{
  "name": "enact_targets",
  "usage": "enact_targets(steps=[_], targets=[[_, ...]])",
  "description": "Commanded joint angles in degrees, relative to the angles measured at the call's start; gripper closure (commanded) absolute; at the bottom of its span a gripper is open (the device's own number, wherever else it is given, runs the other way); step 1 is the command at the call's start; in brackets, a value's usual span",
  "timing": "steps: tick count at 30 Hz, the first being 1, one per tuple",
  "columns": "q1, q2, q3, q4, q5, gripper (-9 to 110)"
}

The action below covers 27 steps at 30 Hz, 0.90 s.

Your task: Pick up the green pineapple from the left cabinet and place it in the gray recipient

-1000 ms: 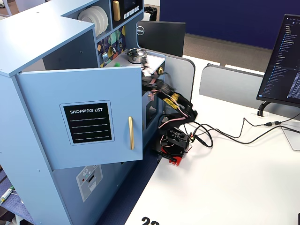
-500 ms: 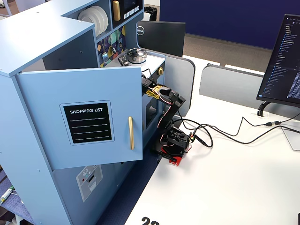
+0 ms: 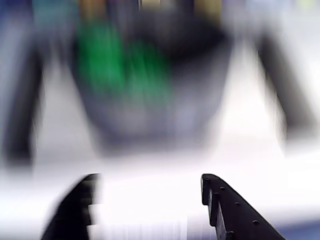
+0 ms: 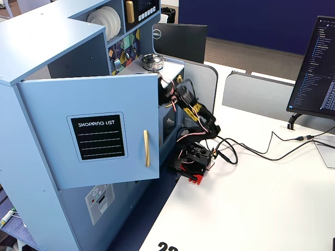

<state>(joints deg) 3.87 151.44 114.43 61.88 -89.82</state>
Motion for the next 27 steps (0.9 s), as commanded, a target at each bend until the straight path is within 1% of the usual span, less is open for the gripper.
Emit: enact_targets(steps=[1, 5, 9, 12, 15, 18, 21, 24, 27], targets=[[1.1, 10.2, 14.9, 3.5, 2.8, 96], [0.3, 15.6, 30.4, 2.2, -0.3, 99], [-0.9, 21.4, 43.2, -1.4, 4.0, 101], [-1.1, 25.1, 49.7, -0.8, 6.0, 101], [-1.1, 28.7, 54.0, 2.5, 7.3, 101], [-1.2, 30.6, 57.5, 4.7, 5.0, 101], [-3.2, 30.7, 57.6, 10.6, 6.5, 101], [-4.6, 30.7, 57.6, 19.3, 2.8, 99], [-4.6, 30.7, 57.6, 23.7, 1.8, 98]])
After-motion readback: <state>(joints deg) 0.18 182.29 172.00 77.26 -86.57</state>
